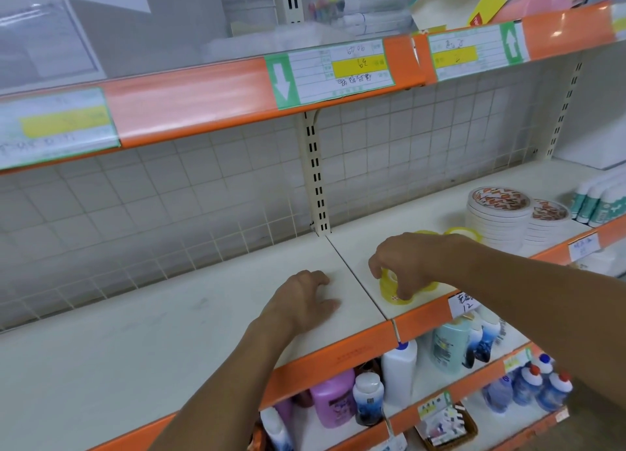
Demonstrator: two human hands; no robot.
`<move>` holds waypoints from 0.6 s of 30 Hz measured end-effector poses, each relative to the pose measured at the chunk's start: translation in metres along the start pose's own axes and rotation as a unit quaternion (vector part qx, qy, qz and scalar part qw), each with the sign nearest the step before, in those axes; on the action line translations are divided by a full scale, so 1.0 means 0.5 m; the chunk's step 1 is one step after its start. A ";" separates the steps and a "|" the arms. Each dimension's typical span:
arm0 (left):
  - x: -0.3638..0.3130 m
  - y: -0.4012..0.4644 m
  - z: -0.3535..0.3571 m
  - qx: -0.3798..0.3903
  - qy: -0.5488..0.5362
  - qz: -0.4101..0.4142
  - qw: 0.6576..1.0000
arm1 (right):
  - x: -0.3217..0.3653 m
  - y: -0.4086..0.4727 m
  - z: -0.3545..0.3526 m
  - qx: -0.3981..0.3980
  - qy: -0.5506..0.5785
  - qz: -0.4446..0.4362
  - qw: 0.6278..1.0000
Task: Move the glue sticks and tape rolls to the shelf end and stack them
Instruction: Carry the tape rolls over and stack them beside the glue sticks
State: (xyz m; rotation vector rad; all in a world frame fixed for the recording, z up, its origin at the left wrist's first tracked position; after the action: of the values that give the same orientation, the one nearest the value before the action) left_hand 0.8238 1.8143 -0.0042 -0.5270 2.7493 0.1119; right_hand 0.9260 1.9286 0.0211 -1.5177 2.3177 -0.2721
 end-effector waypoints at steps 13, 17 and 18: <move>0.110 -0.131 -0.088 -0.015 0.152 -0.108 0.982 | 0.217 0.037 -0.089 -0.071 0.011 -0.112 0.991; 0.199 -0.226 -0.121 -0.002 0.192 -0.193 0.962 | 0.349 0.059 -0.118 -0.082 0.024 -0.165 0.983; 0.226 -0.255 -0.130 -0.003 0.190 -0.217 0.958 | 0.384 0.063 -0.123 -0.083 0.027 -0.179 0.980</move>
State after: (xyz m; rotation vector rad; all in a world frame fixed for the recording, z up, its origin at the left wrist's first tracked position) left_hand 0.7520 1.6478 0.0165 -1.2518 2.9093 -0.0993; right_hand 0.8059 1.7638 0.0304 -2.0341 2.1406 -0.2166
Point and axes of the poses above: each hand's wrist, its own y-axis towards the middle knuckle, its own z-axis out of the palm, x = y × z, the point moved 10 cm from there along y, towards the middle knuckle, and after that the axes turned 6 degrees about z, right-handed, at the moved point
